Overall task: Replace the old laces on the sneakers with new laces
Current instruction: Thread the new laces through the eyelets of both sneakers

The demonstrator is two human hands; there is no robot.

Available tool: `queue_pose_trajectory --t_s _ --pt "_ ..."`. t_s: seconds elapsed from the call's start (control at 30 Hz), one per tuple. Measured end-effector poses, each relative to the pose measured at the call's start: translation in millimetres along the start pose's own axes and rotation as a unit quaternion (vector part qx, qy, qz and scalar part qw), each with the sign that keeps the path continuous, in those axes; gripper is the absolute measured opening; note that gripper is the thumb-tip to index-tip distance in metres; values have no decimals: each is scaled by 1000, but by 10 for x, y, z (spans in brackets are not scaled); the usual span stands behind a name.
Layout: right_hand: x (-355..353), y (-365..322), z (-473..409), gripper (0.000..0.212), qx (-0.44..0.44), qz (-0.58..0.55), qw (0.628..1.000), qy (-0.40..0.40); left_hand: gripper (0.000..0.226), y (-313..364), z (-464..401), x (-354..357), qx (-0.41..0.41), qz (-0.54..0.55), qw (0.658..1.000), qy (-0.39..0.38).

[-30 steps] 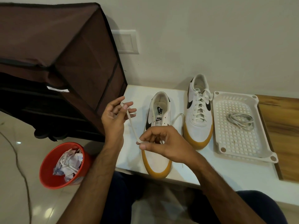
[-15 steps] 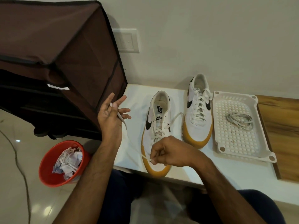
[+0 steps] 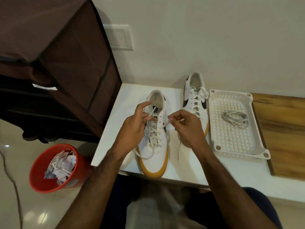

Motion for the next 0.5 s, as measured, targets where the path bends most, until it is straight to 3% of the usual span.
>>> queue_pose_trajectory --t_s 0.1,0.17,0.37,0.5 --pt "76 18 -18 6 11 14 1000 16 22 9 -39 -38 9 -11 999 43" --pt "181 1 9 17 17 28 999 16 4 10 -58 -149 14 -15 995 99" --pt "306 -56 4 47 12 133 991 27 9 38 -96 -149 68 -120 981 135" --pt "332 -28 2 33 21 156 987 22 11 -19 -97 -95 56 -137 983 105"
Point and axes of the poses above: each hand's wrist, its own z-axis away from the middle knuckle, its own x-axis out of the palm, y = z × x, the point moved 9 cm from there along -z, towards the middle knuckle, and after that the axes turned 11 degrees about y, right-handed, at the moved point
